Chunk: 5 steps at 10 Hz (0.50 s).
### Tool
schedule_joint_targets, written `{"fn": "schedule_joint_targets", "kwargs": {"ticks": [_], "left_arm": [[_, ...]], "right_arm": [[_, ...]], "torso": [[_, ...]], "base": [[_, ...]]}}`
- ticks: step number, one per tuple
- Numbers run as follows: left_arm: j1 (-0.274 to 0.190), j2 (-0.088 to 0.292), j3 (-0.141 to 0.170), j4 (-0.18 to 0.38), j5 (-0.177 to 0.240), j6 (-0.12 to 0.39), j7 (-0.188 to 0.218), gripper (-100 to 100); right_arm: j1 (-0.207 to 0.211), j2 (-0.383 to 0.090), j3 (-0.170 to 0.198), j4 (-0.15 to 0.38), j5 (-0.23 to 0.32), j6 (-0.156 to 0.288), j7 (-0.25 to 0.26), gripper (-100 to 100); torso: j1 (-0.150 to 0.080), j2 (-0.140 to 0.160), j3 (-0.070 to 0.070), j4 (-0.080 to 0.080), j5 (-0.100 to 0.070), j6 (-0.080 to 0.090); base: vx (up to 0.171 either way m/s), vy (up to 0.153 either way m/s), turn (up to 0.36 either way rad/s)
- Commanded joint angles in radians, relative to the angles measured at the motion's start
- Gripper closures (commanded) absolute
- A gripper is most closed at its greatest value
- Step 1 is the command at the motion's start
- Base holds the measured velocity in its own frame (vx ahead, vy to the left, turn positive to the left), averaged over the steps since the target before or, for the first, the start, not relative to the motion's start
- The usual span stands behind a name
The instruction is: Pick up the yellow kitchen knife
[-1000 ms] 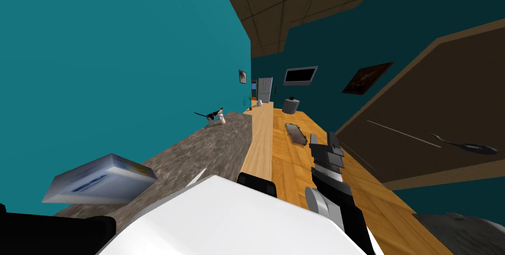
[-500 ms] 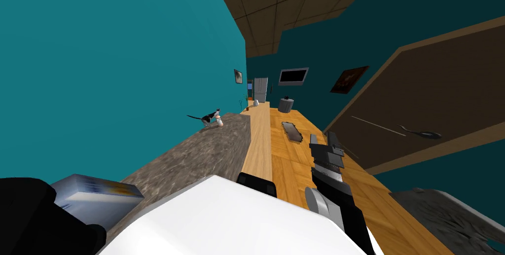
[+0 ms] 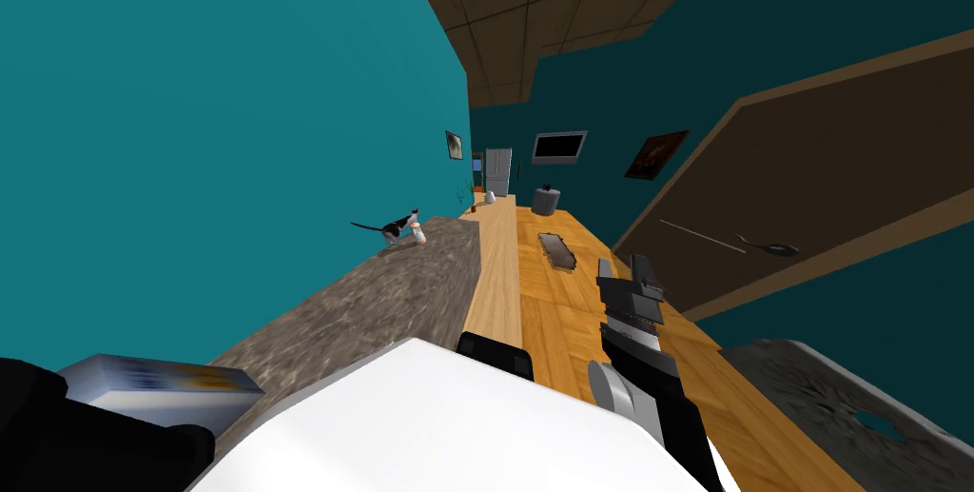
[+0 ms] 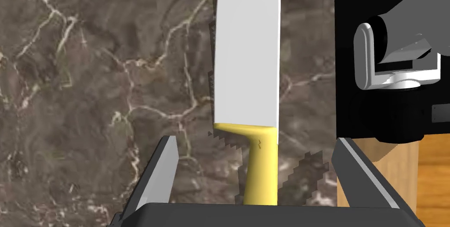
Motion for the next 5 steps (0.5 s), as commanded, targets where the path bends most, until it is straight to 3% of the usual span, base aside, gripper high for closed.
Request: {"fn": "schedule_joint_targets", "kwargs": {"ticks": [1,3,4,5], "left_arm": [[-0.036,-0.009,0.002,0.012,0.014,0.031,0.008,-100],[-0.038,-0.009,0.003,0.013,0.015,0.03,0.009,-100],[-0.04,-0.009,0.004,0.013,0.016,0.032,0.01,100],[-0.039,-0.009,0.004,0.013,0.016,0.032,0.01,100]], "right_arm": [[0.0,0.0,0.0,0.0,0.0,0.0,0.0,0],[0.0,0.0,0.0,0.0,0.0,0.0,0.0,0],[0.0,0.0,0.0,0.0,0.0,0.0,0.0,0],[0.0,0.0,0.0,0.0,0.0,0.0,0.0,0]], "torso": [[0.0,0.0,0.0,0.0,0.0,0.0],[0.001,0.0,0.0,0.0,0.0,0.0],[0.002,-0.001,-0.001,0.0,0.002,-0.001],[0.003,-0.002,-0.001,0.0,0.002,-0.001]], "base": [[-0.07,-0.031,-0.126],[-0.032,-0.016,-0.044],[0.0,0.0,0.0],[0.0,0.0,0.0]]}}
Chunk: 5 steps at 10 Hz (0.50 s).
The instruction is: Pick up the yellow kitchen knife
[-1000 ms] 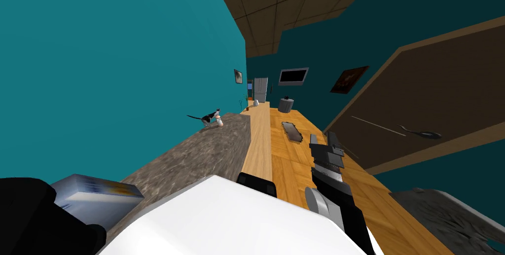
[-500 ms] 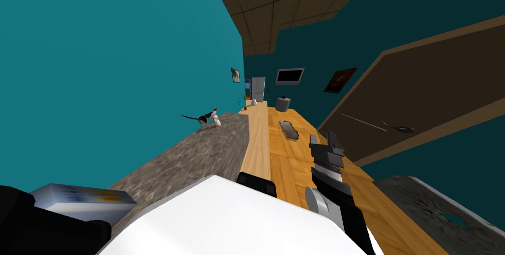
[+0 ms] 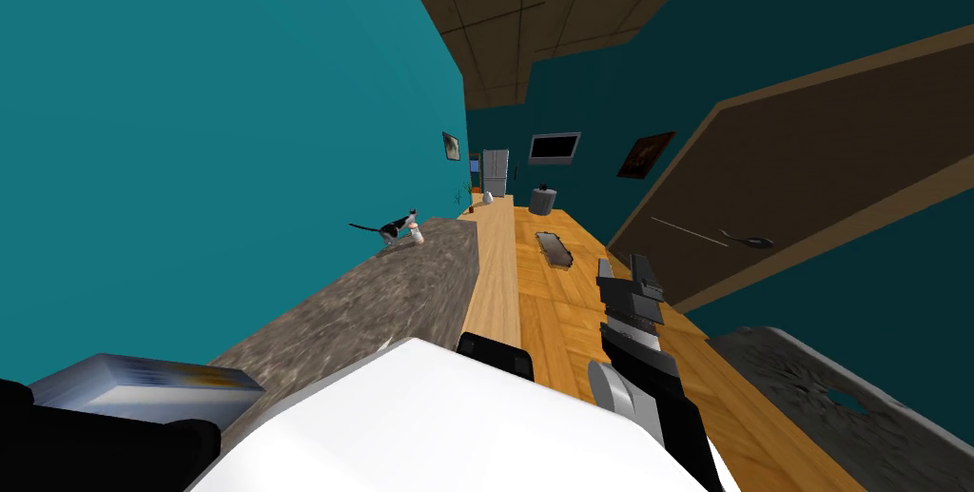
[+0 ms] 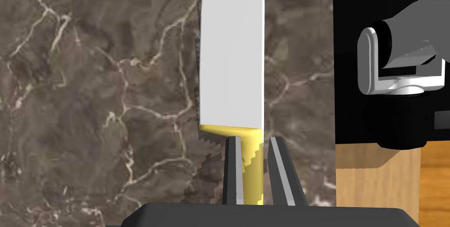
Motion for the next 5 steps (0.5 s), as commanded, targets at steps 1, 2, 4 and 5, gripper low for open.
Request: {"fn": "schedule_joint_targets", "kwargs": {"ticks": [1,2,4,5], "left_arm": [[0.0,0.0,0.0,0.0,0.0,0.0,0.0,100],[0.0,0.0,0.002,0.001,0.0,-0.001,0.0,100],[0.0,0.0,0.001,0.001,0.0,-0.001,0.0,0],[0.04,0.009,-0.002,-0.013,-0.014,-0.027,-0.009,100]], "right_arm": [[0.0,0.0,0.0,0.0,0.0,0.0,0.0,0],[0.0,0.0,0.0,0.0,0.0,0.0,0.0,0],[0.0,0.0,0.0,0.0,0.0,0.0,0.0,0],[0.0,0.0,0.0,0.0,0.0,0.0,0.0,0]], "torso": [[0.0,0.0,0.0,0.0,0.0,0.0],[0.001,0.0,0.0,0.0,0.002,0.0],[0.001,0.0,0.0,0.0,0.002,0.0],[0.001,0.0,0.0,0.0,0.002,0.0]], "base": [[0.0,0.0,0.0],[0.0,0.0,0.0],[0.0,0.0,0.0],[0.053,0.03,0.207]]}}
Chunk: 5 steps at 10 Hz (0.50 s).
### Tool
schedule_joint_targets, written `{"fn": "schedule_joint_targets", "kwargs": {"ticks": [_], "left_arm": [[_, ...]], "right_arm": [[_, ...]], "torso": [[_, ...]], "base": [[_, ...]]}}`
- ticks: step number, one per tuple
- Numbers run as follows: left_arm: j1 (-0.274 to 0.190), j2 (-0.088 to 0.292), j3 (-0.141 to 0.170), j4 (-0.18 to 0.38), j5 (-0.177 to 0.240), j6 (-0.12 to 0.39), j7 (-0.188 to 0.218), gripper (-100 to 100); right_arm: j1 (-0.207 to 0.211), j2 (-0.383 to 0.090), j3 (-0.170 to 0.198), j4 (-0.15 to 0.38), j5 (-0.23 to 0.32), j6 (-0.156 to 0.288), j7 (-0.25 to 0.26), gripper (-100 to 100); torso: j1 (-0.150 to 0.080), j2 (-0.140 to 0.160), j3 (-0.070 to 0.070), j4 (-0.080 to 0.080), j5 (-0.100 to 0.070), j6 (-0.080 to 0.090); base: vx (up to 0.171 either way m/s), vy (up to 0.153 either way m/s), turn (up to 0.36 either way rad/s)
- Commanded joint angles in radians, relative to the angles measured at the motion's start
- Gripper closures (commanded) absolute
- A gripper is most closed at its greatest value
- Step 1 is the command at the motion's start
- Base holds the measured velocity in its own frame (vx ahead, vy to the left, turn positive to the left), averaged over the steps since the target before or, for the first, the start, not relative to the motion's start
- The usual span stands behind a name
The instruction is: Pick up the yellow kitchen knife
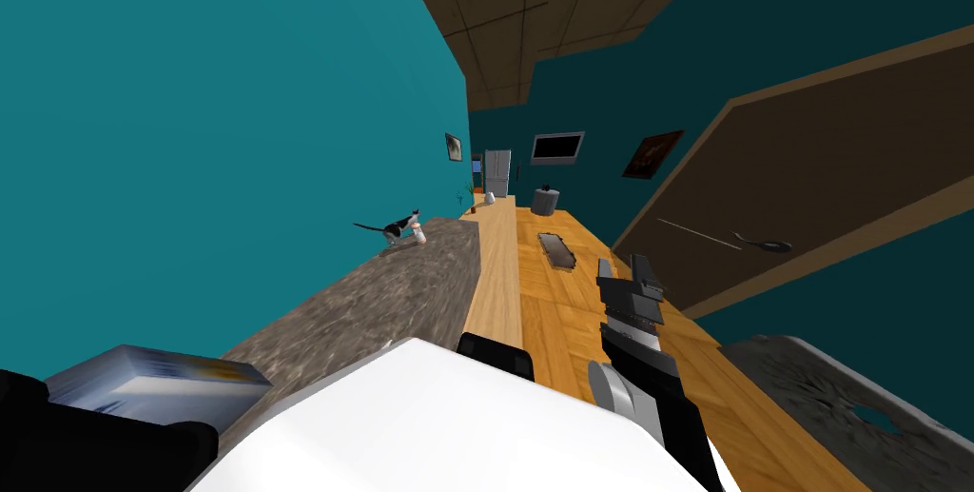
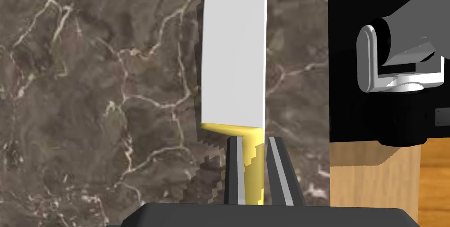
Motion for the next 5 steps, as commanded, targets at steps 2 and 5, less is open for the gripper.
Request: {"fn": "schedule_joint_targets", "kwargs": {"ticks": [2,5], "left_arm": [[0.059,0.016,0.0,-0.021,-0.018,-0.043,-0.011,100],[0.074,0.016,-0.002,-0.027,-0.023,-0.052,-0.015,0]], "right_arm": [[0.0,0.0,0.0,0.0,0.0,0.0,0.0,0],[0.0,0.0,0.0,0.0,0.0,0.0,0.0,0]], "torso": [[0.0,-0.001,-0.001,0.0,0.0,0.001],[0.001,-0.001,-0.001,0.0,0.0,0.002]], "base": [[0.064,0.03,0.12],[0.031,0.021,0.049]]}}
